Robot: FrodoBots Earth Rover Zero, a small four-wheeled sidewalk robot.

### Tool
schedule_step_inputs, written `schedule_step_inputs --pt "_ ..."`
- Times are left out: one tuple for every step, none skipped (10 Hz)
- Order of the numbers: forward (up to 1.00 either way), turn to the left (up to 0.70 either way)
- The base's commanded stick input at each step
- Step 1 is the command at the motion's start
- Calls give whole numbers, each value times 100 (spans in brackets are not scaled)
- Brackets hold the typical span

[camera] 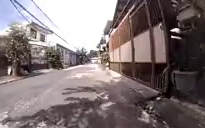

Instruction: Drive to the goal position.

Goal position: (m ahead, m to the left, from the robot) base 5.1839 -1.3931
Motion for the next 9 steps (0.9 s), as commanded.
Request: schedule_step_inputs --pt "70 27" --pt "70 27" --pt "70 0" --pt "70 0" --pt "70 0" --pt "70 0" --pt "70 0" --pt "70 0" --pt "70 0"
